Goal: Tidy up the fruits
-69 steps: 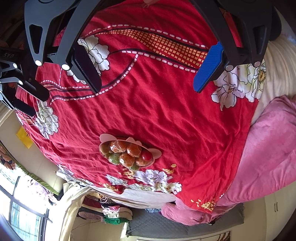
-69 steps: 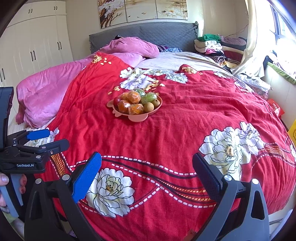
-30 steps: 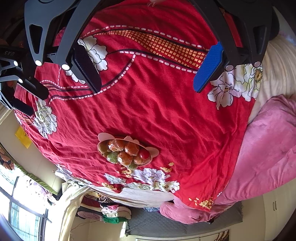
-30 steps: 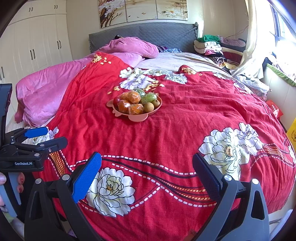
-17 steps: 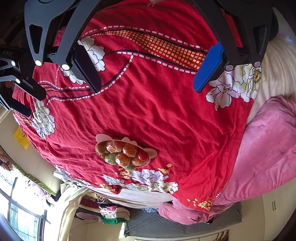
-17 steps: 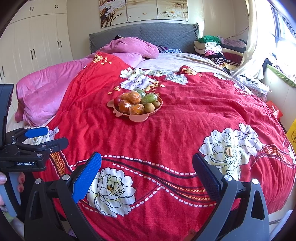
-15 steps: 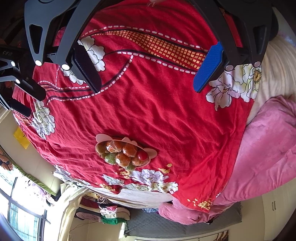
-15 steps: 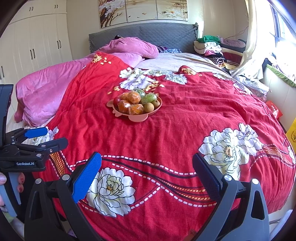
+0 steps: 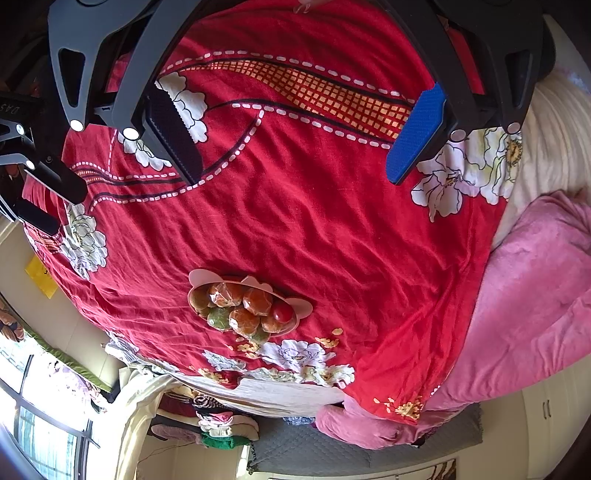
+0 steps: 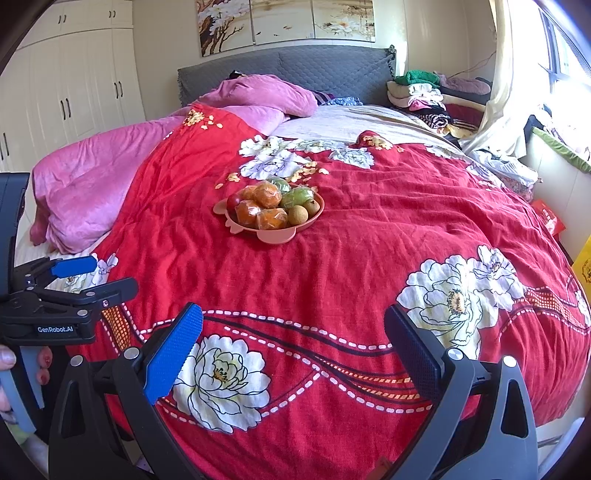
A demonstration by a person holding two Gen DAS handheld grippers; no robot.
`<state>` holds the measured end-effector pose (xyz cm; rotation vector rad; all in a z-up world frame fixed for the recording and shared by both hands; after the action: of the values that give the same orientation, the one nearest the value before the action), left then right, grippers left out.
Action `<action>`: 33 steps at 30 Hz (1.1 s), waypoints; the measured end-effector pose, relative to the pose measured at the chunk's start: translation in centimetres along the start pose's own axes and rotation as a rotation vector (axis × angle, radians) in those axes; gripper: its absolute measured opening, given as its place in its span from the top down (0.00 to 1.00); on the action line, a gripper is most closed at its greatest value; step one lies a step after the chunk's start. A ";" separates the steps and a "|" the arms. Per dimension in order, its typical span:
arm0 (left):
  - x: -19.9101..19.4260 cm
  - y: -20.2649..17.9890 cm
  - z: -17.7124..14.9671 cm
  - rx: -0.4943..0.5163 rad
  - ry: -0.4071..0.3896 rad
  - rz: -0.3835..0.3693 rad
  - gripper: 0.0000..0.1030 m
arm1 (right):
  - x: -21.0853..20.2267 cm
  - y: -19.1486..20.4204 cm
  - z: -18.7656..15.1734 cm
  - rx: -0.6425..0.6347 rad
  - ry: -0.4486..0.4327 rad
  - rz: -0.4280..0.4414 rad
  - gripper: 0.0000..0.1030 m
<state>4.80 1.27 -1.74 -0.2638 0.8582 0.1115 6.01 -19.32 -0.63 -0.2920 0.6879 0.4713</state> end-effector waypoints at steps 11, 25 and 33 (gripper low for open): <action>0.0 0.0 0.0 0.001 -0.001 0.003 0.09 | 0.1 -0.1 0.1 0.002 0.004 -0.001 0.05; -0.3 0.0 0.2 0.003 -0.008 0.007 0.09 | 0.0 -0.1 0.1 0.002 0.004 -0.004 0.05; -0.4 -0.1 0.1 0.008 -0.005 0.007 0.09 | 0.1 -0.1 0.0 0.001 0.005 -0.004 0.05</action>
<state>4.64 1.26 -1.36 -0.2524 0.8548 0.1153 6.12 -19.36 -0.62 -0.2937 0.6923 0.4664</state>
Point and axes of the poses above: each gripper's, at about its wrist camera, not at the fingertips, and x roughly the way its jaws point, y to its left, z to its top, the point moved 4 cm from there along x, roughly the way its jaws point, and after that the axes turned 12 degrees about -x, right-handed, at the moved point
